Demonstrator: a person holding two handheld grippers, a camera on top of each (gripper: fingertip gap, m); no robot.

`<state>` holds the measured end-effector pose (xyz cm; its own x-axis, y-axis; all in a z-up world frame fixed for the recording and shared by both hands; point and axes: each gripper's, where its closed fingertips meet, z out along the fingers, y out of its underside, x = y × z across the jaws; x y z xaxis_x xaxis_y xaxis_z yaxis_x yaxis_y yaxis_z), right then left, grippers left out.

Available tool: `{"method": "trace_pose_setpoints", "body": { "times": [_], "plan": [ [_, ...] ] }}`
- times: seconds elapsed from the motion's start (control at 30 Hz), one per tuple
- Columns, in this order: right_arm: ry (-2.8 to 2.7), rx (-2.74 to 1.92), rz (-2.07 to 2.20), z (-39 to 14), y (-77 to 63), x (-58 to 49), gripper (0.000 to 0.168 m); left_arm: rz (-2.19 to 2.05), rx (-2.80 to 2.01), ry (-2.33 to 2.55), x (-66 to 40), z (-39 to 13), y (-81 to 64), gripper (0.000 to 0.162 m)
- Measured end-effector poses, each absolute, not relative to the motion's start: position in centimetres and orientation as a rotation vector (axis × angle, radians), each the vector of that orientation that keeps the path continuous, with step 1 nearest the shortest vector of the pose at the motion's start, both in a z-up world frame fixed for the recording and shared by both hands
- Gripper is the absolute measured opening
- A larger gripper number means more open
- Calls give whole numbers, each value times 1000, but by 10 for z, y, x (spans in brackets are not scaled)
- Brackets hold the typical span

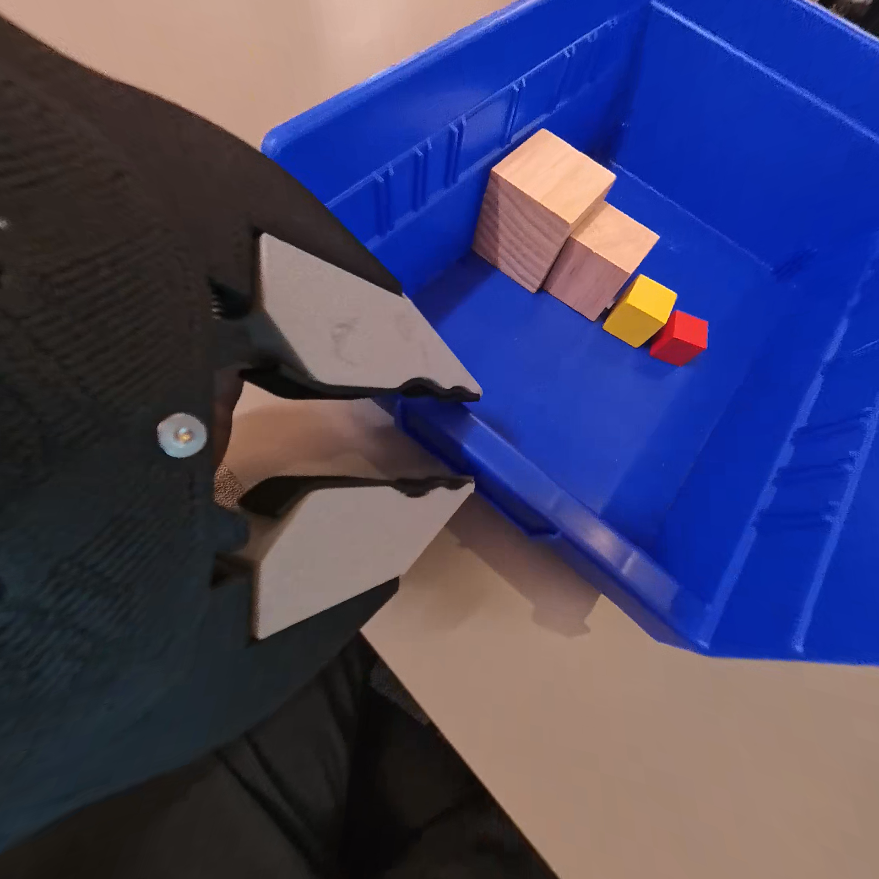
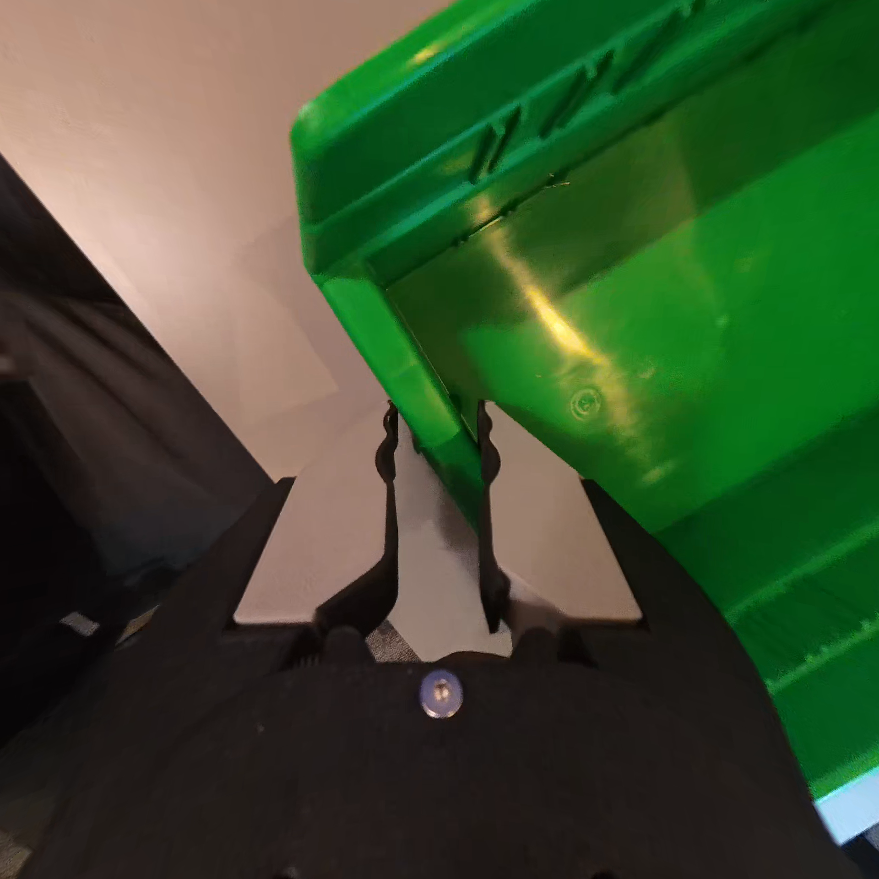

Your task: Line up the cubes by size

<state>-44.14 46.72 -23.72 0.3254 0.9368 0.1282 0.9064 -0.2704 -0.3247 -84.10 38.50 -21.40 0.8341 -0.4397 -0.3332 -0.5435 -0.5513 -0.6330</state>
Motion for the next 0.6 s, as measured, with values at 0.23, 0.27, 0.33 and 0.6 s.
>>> {"method": "trace_pose_setpoints", "body": {
  "times": [0.23, 0.27, 0.33, 0.6],
  "plan": [
    [-1519, -2161, 10, -233, 487, -423, 43, 185, -2217, 749, -850, -214, 396, 29],
    [-1527, -2133, 6, -230, 487, -423, 43, 170, -2222, 771, -852, -214, 397, 28],
    [-1541, -2097, 136, -223, 475, -432, 49, 135, -2218, 809, -855, -212, 398, 26],
    [-1354, -1813, 781, -142, 443, -483, 69, -315, -1900, 632, -811, -155, 404, 34]
  ]
}}
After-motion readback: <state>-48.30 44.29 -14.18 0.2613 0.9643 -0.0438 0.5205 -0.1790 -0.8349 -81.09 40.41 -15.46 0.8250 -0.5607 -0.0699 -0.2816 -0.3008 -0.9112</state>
